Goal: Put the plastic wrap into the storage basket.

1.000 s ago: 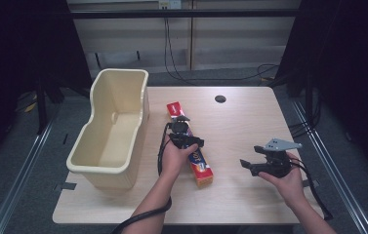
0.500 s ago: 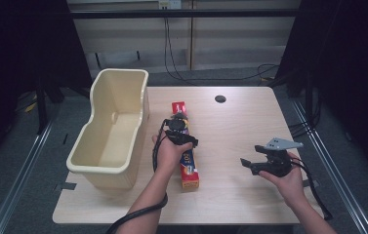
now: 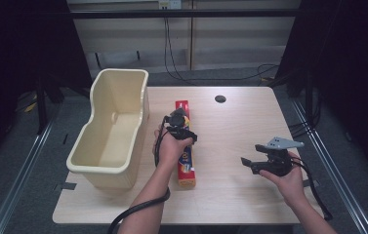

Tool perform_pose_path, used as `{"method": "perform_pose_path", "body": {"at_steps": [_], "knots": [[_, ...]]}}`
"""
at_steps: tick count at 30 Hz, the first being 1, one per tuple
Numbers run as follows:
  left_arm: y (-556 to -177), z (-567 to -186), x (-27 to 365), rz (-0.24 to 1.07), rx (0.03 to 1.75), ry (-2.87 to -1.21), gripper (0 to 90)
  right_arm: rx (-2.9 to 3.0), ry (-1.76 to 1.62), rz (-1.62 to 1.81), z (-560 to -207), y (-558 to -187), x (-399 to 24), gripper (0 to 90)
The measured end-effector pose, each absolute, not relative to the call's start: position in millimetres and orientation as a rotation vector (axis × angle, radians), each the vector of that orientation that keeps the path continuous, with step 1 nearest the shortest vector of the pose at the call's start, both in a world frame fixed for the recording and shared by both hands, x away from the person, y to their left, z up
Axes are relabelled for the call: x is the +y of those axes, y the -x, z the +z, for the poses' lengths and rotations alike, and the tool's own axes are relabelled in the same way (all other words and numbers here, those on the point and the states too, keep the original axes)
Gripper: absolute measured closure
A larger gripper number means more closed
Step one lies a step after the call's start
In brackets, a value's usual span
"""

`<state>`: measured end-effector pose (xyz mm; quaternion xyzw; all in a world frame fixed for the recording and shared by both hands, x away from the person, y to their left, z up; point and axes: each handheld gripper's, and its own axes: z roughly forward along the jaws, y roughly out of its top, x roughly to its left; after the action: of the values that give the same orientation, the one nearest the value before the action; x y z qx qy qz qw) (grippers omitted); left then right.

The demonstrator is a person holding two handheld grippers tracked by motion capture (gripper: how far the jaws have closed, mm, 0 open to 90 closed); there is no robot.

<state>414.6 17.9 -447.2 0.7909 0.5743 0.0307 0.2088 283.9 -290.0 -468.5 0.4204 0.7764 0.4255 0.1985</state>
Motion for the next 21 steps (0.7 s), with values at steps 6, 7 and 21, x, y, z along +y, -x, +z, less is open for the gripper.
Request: {"method": "perform_pose_path", "body": {"at_steps": [6, 7, 21], "knots": [[-406, -444, 22, 0.061, 1.543, -2.282, 39.6, 2.173, -1.180, 1.191, -468, -284, -289, 20.7], [-405, -443, 20, 0.060, 1.550, -2.279, 39.3, 2.166, -1.183, 1.190, -468, -284, -289, 20.7], [-425, -453, 10, 0.079, 1.541, -2.263, 30.4, 2.168, -1.187, 1.195, -467, -285, -290, 20.4]]}}
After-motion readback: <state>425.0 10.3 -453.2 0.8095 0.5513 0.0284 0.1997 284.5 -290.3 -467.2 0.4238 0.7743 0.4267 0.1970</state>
